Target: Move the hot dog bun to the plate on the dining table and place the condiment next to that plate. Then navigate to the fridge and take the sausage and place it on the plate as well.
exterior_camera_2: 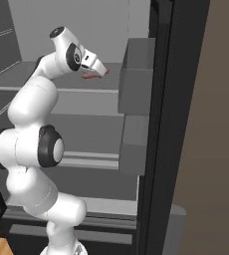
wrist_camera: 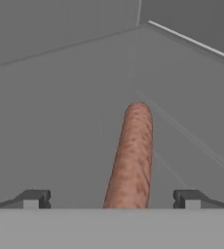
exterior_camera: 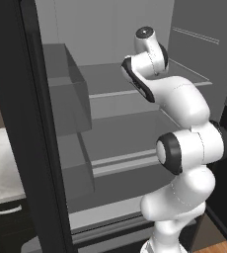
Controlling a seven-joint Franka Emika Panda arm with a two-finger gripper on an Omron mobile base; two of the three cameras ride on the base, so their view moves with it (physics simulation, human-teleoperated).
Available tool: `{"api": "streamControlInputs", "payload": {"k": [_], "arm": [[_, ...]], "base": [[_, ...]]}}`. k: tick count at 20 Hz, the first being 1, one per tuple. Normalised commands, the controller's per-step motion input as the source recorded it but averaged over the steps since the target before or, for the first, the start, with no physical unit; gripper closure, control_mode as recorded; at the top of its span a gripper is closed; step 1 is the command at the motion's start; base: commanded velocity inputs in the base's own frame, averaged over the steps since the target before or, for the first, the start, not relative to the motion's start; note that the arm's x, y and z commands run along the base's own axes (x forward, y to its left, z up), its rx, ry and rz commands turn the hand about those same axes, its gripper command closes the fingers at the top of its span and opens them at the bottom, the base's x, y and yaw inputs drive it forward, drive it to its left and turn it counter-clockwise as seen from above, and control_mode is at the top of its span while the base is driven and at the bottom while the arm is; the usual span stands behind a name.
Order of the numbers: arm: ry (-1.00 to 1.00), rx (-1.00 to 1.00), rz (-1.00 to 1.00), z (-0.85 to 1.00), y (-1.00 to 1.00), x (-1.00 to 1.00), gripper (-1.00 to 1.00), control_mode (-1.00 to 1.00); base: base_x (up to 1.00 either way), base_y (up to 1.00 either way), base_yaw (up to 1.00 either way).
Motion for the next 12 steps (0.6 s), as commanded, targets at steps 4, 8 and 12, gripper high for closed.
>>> {"api": "streamControlInputs", "payload": {"k": [4, 8, 12], "arm": [[0.0, 0.01, 0.0, -0.18, 0.0, 0.09, 1.0, -1.0], [0.0, 0.01, 0.0, -0.28, 0.0, 0.01, 1.0, -1.0], [-0.03, 0.01, 0.0, -0.23, 0.0, -0.02, 1.0, -1.0]], "base": [[0.0, 0.0, 0.0], [0.0, 0.0, 0.0], [0.0, 0.0, 0.0]]}}
